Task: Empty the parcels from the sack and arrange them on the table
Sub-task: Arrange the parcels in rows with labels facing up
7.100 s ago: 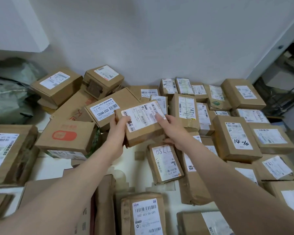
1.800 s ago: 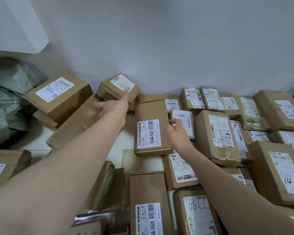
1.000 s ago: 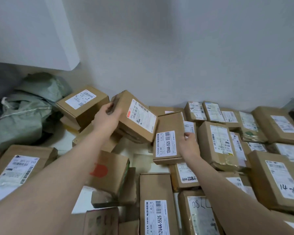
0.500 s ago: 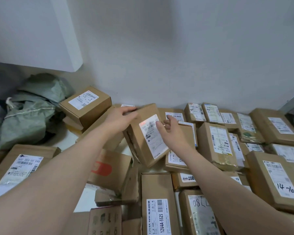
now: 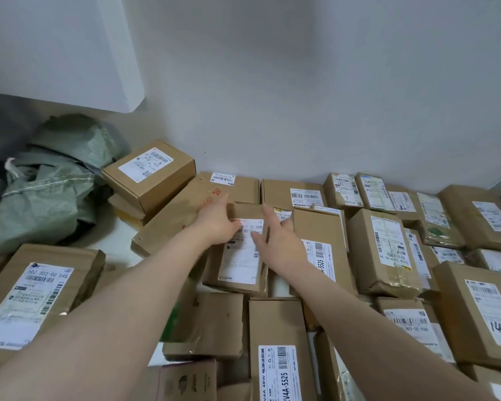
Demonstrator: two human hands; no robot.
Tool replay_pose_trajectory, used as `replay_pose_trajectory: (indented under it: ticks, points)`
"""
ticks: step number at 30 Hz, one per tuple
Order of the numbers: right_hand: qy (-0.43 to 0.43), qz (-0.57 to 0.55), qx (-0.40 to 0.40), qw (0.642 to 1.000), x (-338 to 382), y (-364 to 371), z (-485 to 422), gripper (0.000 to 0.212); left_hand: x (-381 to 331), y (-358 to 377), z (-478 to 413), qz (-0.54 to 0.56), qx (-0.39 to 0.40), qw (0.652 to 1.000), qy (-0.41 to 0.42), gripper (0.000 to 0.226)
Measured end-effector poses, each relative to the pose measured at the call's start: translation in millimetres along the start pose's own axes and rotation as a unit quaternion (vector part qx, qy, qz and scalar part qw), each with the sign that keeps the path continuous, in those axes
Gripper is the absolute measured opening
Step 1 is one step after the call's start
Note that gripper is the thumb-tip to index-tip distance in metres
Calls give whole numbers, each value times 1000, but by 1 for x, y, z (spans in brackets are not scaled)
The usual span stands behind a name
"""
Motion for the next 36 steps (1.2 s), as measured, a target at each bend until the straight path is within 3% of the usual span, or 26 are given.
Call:
replay_pose_trajectory:
  ticks: [6,10,18,26,31,36]
  points:
    - [-4,110,-17,994,23,11,-16,63,23,-23,-9,-139,-84,982,-97,78]
    - [15,82,-23,996,29,14,-25,53,46,-33,-8,-160,-62,965,-196,90]
    - [-7,28,-71,997,25,12,-29,39,57,-16,-20,-210,-61,937,-273,108]
    - [11,34,-13,999,30,18,-38,60,76,-21,-6,-218,-133,924,-283,120]
    - [21,13,36,999,30,21,-44,60,73,-24,12,-223,-117,915,-315,110]
    - [43,59,42,996,23,30,-47,56,70,-31,14,-166,-113,929,-312,86]
Point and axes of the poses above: each hand's wrist, its own z-axis away from the middle knuckle, its own y-axis out of the palm, x = y × z, the point moved 1 cm from there along -z, towards the middle knuckle, and after that the axes turned 15 degrees about x, right-handed, at the moved point
